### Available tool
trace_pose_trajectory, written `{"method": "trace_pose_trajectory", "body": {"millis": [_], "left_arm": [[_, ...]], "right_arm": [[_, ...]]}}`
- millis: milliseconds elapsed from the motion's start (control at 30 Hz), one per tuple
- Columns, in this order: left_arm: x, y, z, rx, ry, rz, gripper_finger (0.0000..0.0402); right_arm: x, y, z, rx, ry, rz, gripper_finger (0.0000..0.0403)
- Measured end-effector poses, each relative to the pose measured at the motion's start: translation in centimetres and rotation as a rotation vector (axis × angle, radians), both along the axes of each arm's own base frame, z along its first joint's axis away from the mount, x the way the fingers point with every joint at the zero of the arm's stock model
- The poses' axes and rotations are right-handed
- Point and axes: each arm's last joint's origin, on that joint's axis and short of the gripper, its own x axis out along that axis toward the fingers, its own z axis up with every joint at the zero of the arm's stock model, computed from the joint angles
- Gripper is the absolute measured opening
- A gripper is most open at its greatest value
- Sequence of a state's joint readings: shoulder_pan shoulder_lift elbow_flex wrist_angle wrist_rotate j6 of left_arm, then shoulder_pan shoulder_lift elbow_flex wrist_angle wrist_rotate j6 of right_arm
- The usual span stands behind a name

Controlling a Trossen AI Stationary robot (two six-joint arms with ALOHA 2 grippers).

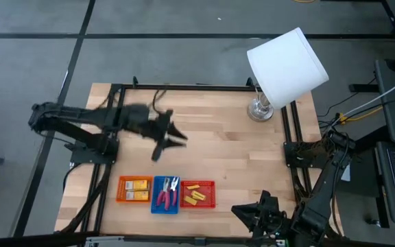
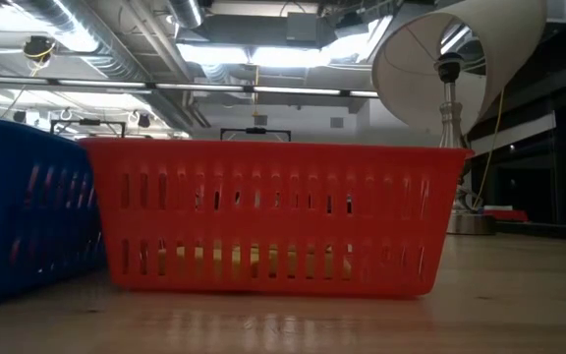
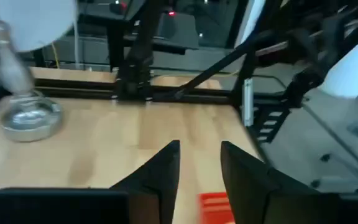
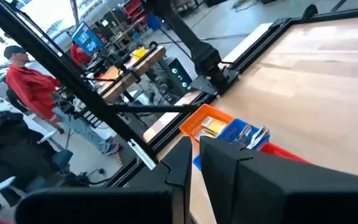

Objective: Pick & Place School Supplies
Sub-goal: Return to home position

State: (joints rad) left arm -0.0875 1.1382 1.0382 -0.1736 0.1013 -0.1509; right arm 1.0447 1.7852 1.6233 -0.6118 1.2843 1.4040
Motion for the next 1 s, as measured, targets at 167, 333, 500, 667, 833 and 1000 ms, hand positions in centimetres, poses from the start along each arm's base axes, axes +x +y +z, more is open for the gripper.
{"method": "trace_pose_trajectory", "body": {"millis": [167, 333, 500, 667, 833, 1000], "left_arm": [[0.4, 4.9, -1.6, 0.096, 0.019, -0.018, 0.0093], [-0.8, 5.9, -7.0, 0.040, -0.188, 0.007, 0.0086], [-3.3, 4.8, -12.2, 0.019, -0.147, 0.013, 0.0085], [-6.4, 3.5, -15.7, 0.004, -0.243, 0.052, 0.0076], [-9.3, 3.3, -18.7, -0.013, -0.254, 0.104, 0.0075], [-10.6, 3.1, -19.1, -0.021, -0.261, 0.054, 0.0075]], "right_arm": [[-0.5, -0.4, 0.9, -0.001, -0.031, -0.022, 0.0036], [-0.5, -1.1, 1.6, 0.022, -0.052, -0.044, 0.0036], [-0.3, -1.7, 2.1, 0.074, -0.023, -0.010, 0.0036], [0.4, -2.2, 2.1, 0.080, -0.014, -0.020, 0.0036], [0.6, -2.2, 2.3, 0.097, -0.036, -0.036, 0.0036], [0.7, -2.2, 2.5, 0.104, -0.062, -0.057, 0.0036]]}}
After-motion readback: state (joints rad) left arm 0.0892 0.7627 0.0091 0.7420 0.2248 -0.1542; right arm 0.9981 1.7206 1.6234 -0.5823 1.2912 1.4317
